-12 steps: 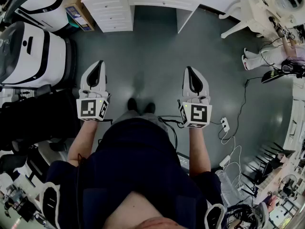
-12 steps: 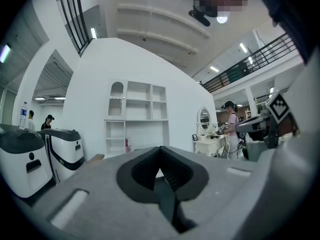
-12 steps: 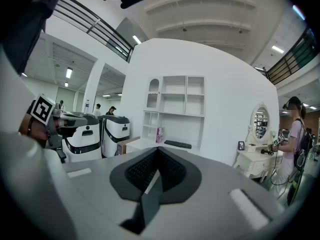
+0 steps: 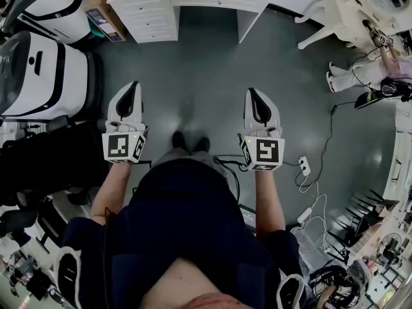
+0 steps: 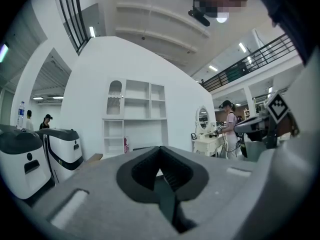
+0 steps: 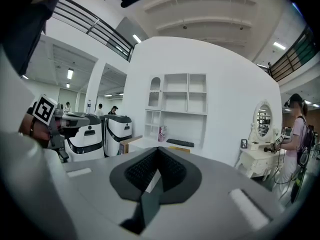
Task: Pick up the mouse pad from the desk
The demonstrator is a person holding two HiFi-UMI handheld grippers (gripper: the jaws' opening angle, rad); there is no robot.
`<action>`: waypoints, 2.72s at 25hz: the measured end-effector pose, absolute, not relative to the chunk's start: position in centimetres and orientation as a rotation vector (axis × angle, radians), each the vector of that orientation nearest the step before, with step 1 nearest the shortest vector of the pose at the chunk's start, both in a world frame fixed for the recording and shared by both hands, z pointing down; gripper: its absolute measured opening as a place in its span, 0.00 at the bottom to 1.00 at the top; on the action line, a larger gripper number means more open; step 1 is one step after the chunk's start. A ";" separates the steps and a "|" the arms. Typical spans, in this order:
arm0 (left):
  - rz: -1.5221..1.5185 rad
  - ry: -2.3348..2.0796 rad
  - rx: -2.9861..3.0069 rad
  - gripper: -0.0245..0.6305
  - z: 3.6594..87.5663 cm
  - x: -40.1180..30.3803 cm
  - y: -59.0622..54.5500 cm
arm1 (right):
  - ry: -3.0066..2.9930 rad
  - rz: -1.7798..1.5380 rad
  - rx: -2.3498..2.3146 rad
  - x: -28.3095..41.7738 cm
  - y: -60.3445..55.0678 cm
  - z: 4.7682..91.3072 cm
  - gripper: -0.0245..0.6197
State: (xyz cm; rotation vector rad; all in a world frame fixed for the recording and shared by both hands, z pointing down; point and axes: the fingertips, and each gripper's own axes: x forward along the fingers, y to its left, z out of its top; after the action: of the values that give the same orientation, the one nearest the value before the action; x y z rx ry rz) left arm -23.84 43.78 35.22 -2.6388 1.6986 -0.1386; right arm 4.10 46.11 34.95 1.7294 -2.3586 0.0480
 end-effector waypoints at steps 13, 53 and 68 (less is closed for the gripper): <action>-0.157 1.649 -2.687 0.04 35.8 -24.3 43.3 | -2.397 0.057 1.718 3.7 45.0 34.8 0.21; -0.125 1.712 -2.675 0.04 37.5 -24.1 24.1 | -2.497 0.101 1.671 6.0 19.3 35.7 0.53; -0.161 1.751 -2.637 0.04 36.1 -18.8 7.2 | -2.477 0.438 1.569 10.9 -1.5 41.2 0.53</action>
State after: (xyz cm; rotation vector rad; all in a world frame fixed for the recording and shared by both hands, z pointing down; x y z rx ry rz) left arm -18.82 7.17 36.09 -2.6366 1.7515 -0.1606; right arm 10.89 -1.49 41.24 1.5689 -2.4774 0.4376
